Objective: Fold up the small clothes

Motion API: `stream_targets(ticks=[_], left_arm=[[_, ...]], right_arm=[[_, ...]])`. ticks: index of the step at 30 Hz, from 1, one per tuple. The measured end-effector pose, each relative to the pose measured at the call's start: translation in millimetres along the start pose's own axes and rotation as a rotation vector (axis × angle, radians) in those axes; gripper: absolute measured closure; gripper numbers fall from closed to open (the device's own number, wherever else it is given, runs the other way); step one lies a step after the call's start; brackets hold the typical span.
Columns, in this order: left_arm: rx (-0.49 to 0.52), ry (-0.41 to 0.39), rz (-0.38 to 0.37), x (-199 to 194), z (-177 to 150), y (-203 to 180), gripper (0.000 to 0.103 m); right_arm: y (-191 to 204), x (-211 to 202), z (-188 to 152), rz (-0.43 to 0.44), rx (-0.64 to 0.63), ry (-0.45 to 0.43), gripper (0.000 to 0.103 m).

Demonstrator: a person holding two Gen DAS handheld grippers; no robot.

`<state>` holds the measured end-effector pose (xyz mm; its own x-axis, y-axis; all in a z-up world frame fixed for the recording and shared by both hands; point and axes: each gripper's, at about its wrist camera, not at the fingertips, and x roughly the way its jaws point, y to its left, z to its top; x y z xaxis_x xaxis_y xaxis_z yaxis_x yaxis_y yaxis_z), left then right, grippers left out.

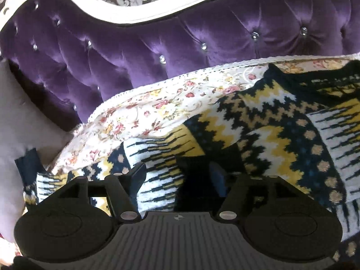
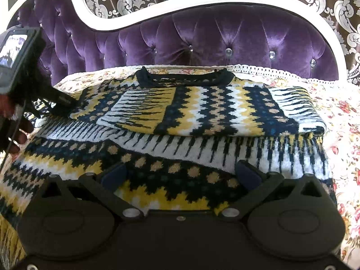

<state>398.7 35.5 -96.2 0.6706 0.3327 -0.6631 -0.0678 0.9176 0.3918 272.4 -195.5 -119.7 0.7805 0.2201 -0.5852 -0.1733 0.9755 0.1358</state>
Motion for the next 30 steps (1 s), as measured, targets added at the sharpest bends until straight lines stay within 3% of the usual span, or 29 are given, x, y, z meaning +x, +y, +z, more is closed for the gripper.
stream_targets(ticks=[5,9,13,22,25,27,30], left_arm=[[-0.115,0.052,-0.200,-5,-2,37,0.043],[-0.210,0.047,-0.293,-24,-22,57,0.043],[-0.201,0.032,-0.311,-52,-53,64,0.031],[-0.302,0.072,-0.286,-63,-106,99,0.030],[-0.330,0.103,-0.277,-56,-118,108,0.020],[-0.324,0.074,-0.275,-54,-128,109,0.010],[-0.313,0.053,-0.278,-52,-132,106,0.004]], right_arm=[[0,1,0,-0.001,-0.001,0.000,0.000],[1,1,0,-0.001,-0.002,0.000,0.000],[1,1,0,-0.001,-0.003,0.000,0.000],[1,2,0,-0.007,-0.011,0.004,0.000],[1,3,0,-0.008,-0.013,0.005,0.000],[1,3,0,-0.008,-0.015,0.006,0.000],[2,3,0,-0.010,-0.020,0.009,0.000]])
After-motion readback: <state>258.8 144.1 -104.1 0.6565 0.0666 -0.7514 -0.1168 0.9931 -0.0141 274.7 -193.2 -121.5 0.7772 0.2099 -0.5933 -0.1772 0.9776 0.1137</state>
